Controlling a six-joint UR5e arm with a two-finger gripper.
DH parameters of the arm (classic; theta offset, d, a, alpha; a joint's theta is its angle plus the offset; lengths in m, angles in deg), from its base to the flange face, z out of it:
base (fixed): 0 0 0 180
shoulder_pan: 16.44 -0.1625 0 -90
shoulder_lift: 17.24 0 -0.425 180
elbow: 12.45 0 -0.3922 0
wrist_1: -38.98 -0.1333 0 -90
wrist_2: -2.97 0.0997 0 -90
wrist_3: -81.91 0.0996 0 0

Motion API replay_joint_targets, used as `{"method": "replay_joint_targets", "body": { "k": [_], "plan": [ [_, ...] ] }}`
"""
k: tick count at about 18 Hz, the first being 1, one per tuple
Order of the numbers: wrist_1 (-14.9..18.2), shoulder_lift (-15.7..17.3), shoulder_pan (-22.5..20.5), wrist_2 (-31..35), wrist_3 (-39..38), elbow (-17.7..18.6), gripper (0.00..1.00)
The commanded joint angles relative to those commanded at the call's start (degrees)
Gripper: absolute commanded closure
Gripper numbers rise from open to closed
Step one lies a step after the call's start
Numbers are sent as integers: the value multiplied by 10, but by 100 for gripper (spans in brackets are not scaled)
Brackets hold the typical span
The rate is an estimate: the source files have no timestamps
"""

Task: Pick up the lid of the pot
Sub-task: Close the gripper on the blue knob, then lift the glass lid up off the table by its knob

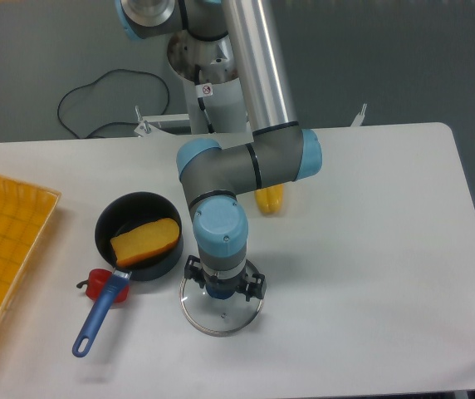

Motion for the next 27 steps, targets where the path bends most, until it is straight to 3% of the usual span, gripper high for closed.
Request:
{"method": "replay_joint_targets", "body": {
  "k": [16,19,27],
  "plan": [
    [2,0,1,15,1,5,0],
    [0,0,1,12,-3,4,29],
    [1,2,0,11,1,2,40]
  ]
}}
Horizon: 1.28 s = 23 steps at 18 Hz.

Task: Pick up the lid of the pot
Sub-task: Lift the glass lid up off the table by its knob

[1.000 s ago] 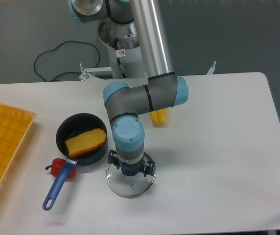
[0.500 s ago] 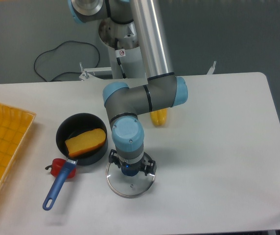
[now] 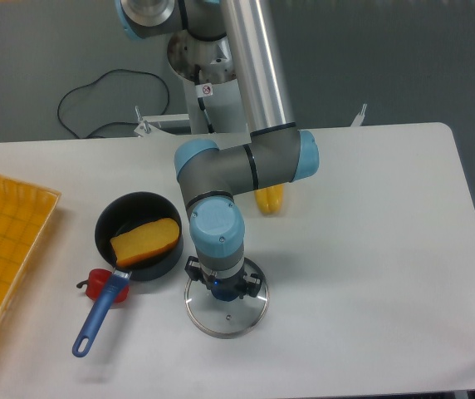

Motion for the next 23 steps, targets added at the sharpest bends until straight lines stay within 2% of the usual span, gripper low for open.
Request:
{"method": "replay_joint_targets", "body": {
  "k": [3,8,13,20,23],
  "plan": [
    [2,2,-1,-1,2,0,44],
    [7,10,-4,-1,10,-8,44],
    [57,25,-10,-2,69,-18,44],
    [85,50,-25,-25,179,-23,44],
    [85,61,-29,-26,192,-24,44]
  ]
}}
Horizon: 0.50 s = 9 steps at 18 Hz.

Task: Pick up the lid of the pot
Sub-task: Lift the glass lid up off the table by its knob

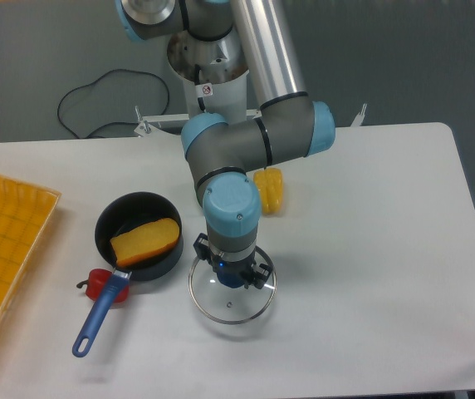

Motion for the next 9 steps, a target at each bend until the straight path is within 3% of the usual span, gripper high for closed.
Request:
{"method": "replay_joint_targets", "body": {
  "k": [9],
  "plan": [
    [0,5,0,-2,14,4,44]
  ]
}}
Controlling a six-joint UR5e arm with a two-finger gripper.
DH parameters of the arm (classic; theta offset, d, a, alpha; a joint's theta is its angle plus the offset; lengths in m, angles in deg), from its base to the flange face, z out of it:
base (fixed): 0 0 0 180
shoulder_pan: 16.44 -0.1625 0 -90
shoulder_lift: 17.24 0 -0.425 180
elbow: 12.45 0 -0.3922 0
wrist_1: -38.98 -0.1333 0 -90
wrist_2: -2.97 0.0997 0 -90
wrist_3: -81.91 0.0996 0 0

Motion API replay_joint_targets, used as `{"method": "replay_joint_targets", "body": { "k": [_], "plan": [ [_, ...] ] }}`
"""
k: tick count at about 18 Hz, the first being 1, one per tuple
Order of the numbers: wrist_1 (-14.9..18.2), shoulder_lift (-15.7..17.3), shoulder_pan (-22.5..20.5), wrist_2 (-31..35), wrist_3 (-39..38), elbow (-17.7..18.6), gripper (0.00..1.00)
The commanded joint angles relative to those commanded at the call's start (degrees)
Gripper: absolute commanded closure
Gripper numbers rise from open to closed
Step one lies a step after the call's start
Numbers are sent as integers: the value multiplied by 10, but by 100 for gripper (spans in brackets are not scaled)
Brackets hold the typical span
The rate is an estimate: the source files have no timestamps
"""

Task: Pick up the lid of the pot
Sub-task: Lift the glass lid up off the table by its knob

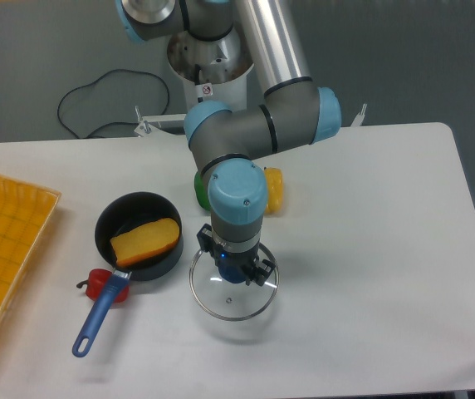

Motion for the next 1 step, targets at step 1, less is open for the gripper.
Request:
{"method": "replay_joint_targets", "body": {
  "k": [1],
  "plan": [
    [0,3,-1,-1,4,2,44]
  ]
}}
